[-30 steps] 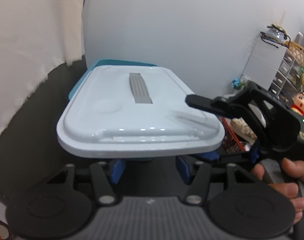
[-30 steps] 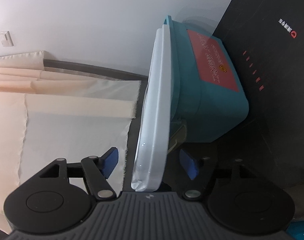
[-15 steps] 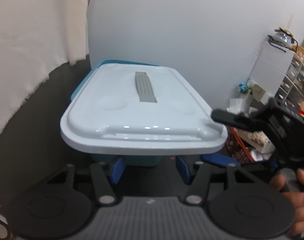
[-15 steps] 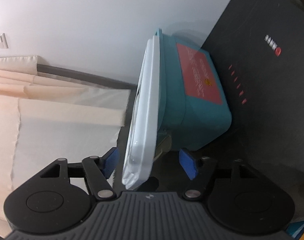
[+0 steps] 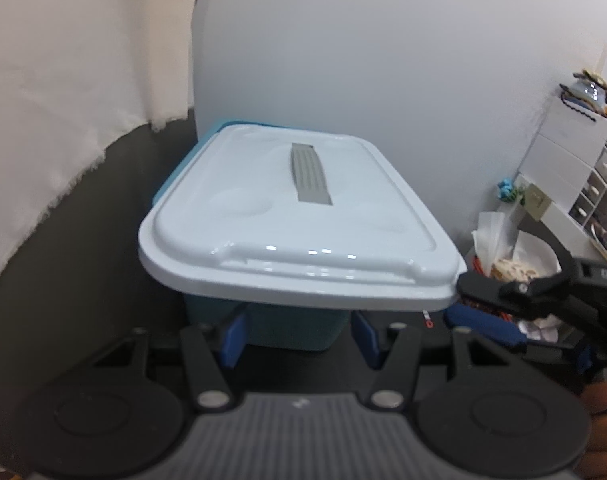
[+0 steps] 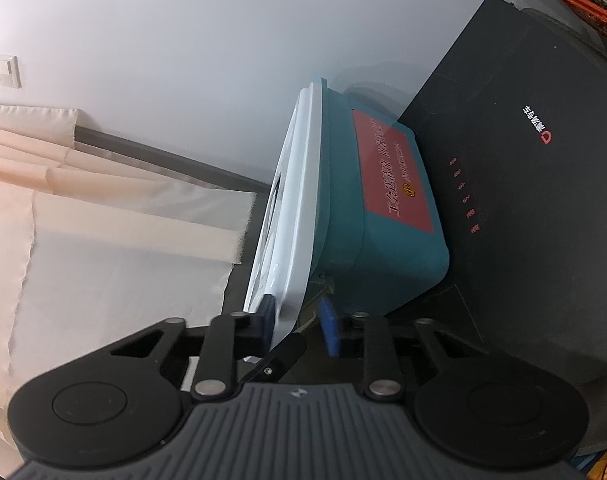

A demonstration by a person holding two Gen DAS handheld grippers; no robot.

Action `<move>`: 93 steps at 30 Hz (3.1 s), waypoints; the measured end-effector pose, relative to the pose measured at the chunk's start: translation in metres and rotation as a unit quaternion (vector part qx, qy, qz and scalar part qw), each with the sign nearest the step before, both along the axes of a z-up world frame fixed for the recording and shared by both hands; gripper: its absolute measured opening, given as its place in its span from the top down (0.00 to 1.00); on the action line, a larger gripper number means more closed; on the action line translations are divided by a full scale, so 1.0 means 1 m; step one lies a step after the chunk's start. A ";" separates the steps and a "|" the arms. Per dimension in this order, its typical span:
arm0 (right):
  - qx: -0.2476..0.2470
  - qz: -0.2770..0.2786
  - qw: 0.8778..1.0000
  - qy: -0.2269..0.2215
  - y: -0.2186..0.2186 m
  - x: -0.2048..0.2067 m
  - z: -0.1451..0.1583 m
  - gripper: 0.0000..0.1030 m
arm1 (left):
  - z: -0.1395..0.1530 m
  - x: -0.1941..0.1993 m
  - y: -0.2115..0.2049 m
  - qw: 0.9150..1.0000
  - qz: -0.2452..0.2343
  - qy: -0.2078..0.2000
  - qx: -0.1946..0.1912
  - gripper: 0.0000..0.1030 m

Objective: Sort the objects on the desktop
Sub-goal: 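Lower the white lid onto the teal bin's rim with the right tool, then open the right tool to release the lid on the bin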

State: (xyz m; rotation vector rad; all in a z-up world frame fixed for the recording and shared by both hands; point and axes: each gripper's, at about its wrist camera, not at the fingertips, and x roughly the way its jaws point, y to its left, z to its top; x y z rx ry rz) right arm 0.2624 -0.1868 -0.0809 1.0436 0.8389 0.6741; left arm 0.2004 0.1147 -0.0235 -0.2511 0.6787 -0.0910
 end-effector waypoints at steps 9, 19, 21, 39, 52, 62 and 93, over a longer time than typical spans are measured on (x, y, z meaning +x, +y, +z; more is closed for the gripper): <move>0.006 -0.008 1.000 0.004 0.004 0.008 -0.007 0.87 | -0.002 -0.005 -0.001 1.000 -0.002 -0.001 -0.002 0.43; 0.010 -0.018 1.000 0.006 0.009 0.019 -0.009 0.87 | 0.004 0.006 -0.002 1.000 -0.009 -0.010 0.004 0.43; 0.011 -0.019 1.000 0.009 0.010 0.022 -0.011 0.87 | 0.004 0.009 -0.002 1.000 -0.010 -0.010 0.005 0.43; 0.010 -0.014 1.000 0.008 0.016 0.034 -0.017 0.84 | -0.005 0.023 -0.012 1.000 -0.013 -0.003 0.002 0.43; 0.012 -0.037 0.999 0.014 0.011 0.032 -0.020 0.85 | -0.004 0.030 -0.015 1.000 -0.006 -0.002 0.004 0.43; -0.005 -0.038 0.999 0.020 0.020 0.036 -0.026 0.85 | -0.006 0.040 -0.022 1.000 -0.006 0.009 0.012 0.43; -0.171 -0.035 0.983 -0.063 -0.034 -0.029 0.035 0.25 | 0.036 -0.022 -0.080 1.000 0.005 -0.001 0.017 0.41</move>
